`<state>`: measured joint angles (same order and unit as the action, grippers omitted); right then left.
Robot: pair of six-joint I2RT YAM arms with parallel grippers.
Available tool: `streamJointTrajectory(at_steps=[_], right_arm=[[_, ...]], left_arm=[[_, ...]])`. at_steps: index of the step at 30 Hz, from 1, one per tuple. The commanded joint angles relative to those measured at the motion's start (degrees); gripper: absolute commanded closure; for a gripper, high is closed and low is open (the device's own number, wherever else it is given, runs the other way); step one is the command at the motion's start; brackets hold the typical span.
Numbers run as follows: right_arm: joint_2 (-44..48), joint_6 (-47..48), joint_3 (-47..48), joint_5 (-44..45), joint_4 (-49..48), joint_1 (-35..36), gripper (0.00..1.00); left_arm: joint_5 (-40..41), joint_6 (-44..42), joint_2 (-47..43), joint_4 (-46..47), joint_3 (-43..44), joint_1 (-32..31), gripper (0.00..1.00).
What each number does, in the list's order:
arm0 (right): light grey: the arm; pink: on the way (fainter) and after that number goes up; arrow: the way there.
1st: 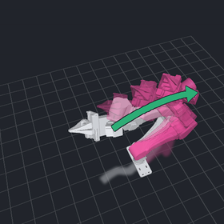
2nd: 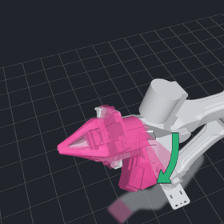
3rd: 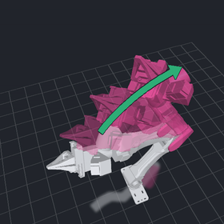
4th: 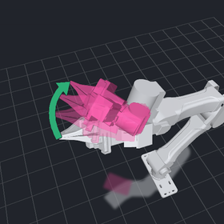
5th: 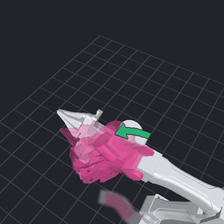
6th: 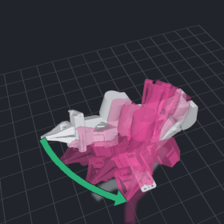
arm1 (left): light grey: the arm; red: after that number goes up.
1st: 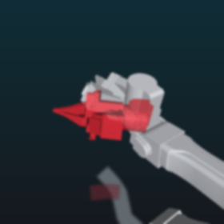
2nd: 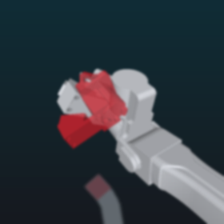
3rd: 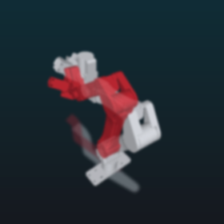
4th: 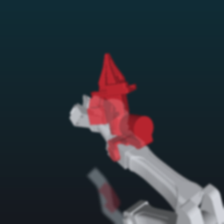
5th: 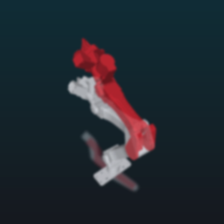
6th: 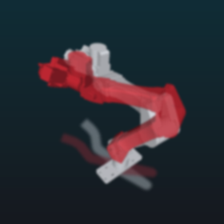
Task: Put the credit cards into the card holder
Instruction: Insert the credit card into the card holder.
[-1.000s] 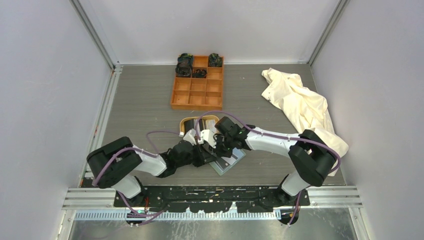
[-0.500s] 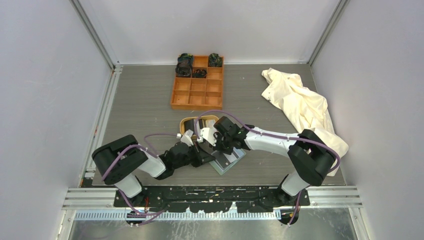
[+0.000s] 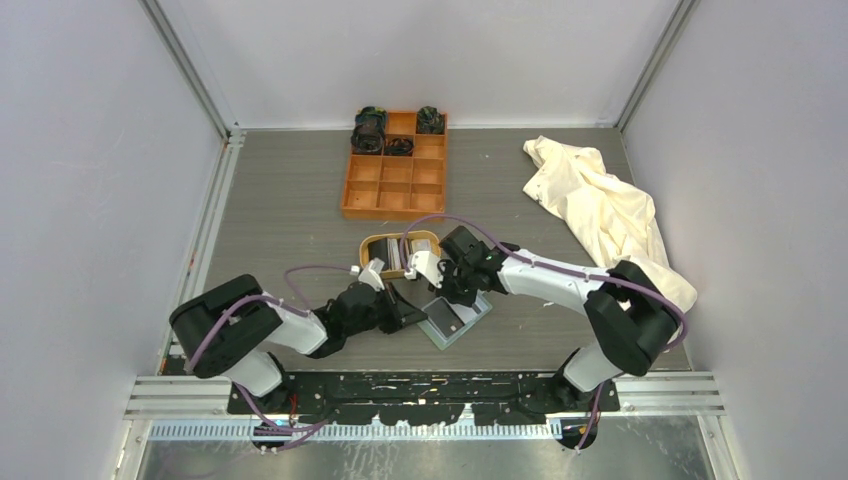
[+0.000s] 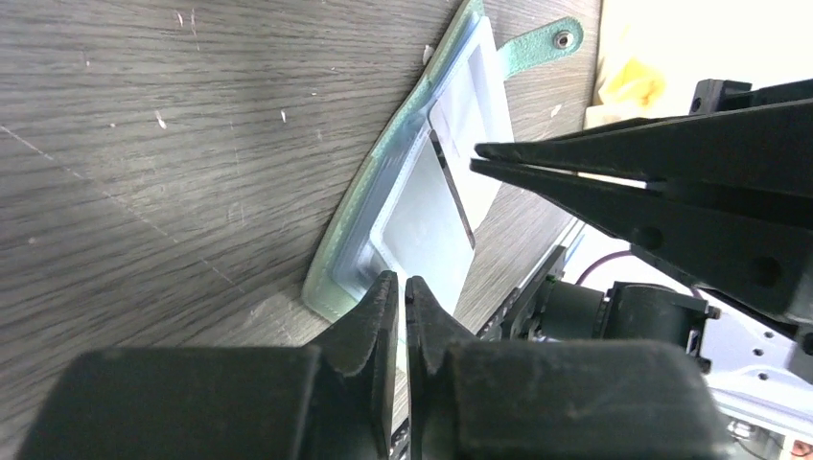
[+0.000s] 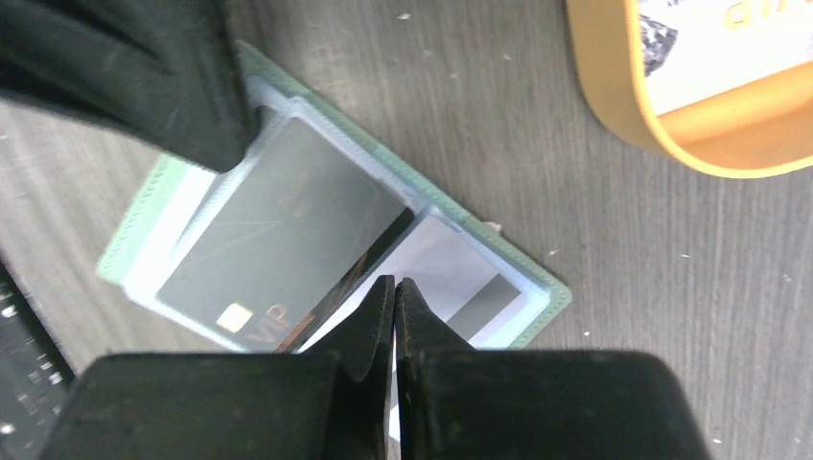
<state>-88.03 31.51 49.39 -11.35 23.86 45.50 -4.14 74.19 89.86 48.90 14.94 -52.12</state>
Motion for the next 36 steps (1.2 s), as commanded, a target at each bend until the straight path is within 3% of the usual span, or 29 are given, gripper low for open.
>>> streamJointTrajectory(at_steps=[1, 8, 14, 18, 20, 22, 26, 29, 36], right_arm=[[3.81, 2.58, 2.04, -11.75, 4.09, -0.71, 0.93], [-1.11, 0.94, 4.56, -9.64, 6.34, -0.82, 0.93], [-2.21, -3.29, 5.92, -3.65, 5.4, -4.2, 0.93], [1.07, -3.3, 6.04, -10.31, 7.68, -8.17, 0.87], [4.32, -4.07, 5.09, -12.83, 7.61, -10.01, 0.78], [5.53, -5.66, 4.28, -16.64, 7.49, -12.8, 0.68], [1.02, -8.31, 8.01, -22.64, 13.79, -17.93, 0.66], [-4.56, -8.49, 12.05, -22.89, 19.43, -19.34, 0.67], [-9.9, -8.53, 14.32, -21.26, 22.84, -19.76, 0.68]], left_arm=[[0.21, -3.92, -6.12, -9.74, 2.03, 0.26, 0.9], [1.93, -7.83, -18.08, -22.71, 3.56, 0.28, 0.83], [2.81, -11.73, -27.19, -26.51, 1.64, 0.26, 0.8], [0.58, -13.82, -30.97, -22.95, -0.84, 0.24, 0.5], [-0.82, -13.86, -31.38, -20.01, -2.3, 0.36, 0.32], [-1.94, -13.4, -31.26, -17.92, -3.34, 0.51, 0.25], [-3.13, -12.93, -31.16, -15.89, -3.88, 0.59, 0.3], [-2.53, -12.68, -31.53, -17.73, -2.75, 0.61, 0.53], [-0.38, -10.4, -27.0, -20.69, -2.22, -1.04, 0.66]])
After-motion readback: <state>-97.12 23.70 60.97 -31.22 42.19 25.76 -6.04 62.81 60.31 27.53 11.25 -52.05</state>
